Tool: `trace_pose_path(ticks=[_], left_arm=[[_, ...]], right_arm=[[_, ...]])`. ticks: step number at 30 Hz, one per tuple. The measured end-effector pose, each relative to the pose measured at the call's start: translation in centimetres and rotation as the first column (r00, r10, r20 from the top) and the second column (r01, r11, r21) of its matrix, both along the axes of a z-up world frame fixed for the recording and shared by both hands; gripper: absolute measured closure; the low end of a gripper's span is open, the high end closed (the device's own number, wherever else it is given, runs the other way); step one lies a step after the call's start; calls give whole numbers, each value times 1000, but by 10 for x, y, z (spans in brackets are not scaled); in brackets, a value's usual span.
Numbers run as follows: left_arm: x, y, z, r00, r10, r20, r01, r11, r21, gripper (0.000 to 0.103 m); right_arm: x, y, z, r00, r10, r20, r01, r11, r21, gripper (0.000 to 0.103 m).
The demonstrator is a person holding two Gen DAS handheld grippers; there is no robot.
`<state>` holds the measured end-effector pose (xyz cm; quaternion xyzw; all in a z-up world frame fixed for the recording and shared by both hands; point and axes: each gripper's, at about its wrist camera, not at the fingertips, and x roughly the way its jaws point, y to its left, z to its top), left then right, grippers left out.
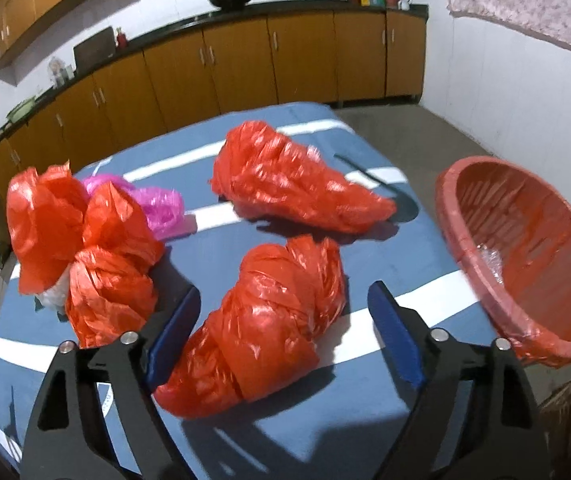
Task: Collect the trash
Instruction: 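Grasp the large red bag with the right gripper, then grasp a red bag with the left gripper while the right holds its red bag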
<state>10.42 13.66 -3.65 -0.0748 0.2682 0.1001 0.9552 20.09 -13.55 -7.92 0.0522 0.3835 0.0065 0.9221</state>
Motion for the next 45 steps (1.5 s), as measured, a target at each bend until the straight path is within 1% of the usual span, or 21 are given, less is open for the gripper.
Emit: trace_pose_path(ticks=[1,2,3,4,5,6,9,13,17,19,22,25,26,27,28,30,31,33,36,38,45], left_arm=[[1,0,0,1000,-5,-1,5,1000,-3,4],[3,-2,0,1000,-10,0,10,1000,-6,4],[5,-6,0,1000,-15,2,16,1000,-9,4],[7,-10,1,1000,-21,4,21,1000,-12,4],[11,-14,2,1000,-31,7,31,999,-16,4],[14,-17,4,999,-37,10,37,999,-18,4],[28,-29,9,998,-60,18,60,998,-23,4],[53,-48,17,995,-91,26,92,995,-32,4],[81,-66,24,995,-100,16,101,994,-37,4],[97,-72,25,995,-102,2,102,994,-33,4],[119,-78,21,996,-81,-46,81,997,2,4],[132,-77,14,993,-78,-92,78,997,3,5],[135,-77,12,991,-79,-104,79,997,1,9],[134,-76,9,990,-83,-114,84,996,0,16],[135,-76,5,987,-89,-132,90,996,-1,20],[134,-74,-1,983,-105,-150,104,994,-19,36],[133,-73,-3,982,-110,-154,108,994,-26,41],[131,-70,-8,977,-137,-161,129,990,-58,63],[125,-69,-9,975,-160,-155,150,986,-79,72],[120,-67,-5,976,-173,-132,164,983,-81,75],[94,-63,21,977,-209,-36,205,975,-89,77]], right_arm=[[1,1,-3,1000,12,-15,-12,1000,1,26],[2,4,-6,999,31,-33,-31,1000,3,31],[2,6,-8,998,42,-42,-42,999,-1,39],[2,8,-12,997,60,-55,-60,998,-9,43],[1,9,-14,995,76,-65,-78,997,-15,52],[0,9,-15,994,87,-68,-88,996,-18,54],[-10,4,-12,995,95,-40,-96,995,-40,58],[-25,-9,-3,996,93,1,-93,995,-40,58],[-37,-24,2,996,89,19,-88,995,-41,58],[-36,-32,7,996,84,21,-83,996,-34,58],[-36,-45,10,997,78,23,-77,997,-21,58],[-36,-52,11,997,74,25,-74,997,-13,58],[-35,-53,11,997,73,24,-73,997,-10,58],[-35,-54,10,997,73,24,-72,997,-7,58],[-35,-55,10,997,73,23,-73,997,-4,58],[-36,-55,10,997,75,24,-75,997,5,58],[-37,-55,10,997,76,24,-77,997,8,58],[-39,-55,11,996,80,28,-80,997,10,58],[-41,-57,13,996,81,33,-82,997,11,58],[-43,-58,14,996,79,36,-80,997,13,58],[-49,-60,24,995,73,67,-75,997,21,60]])
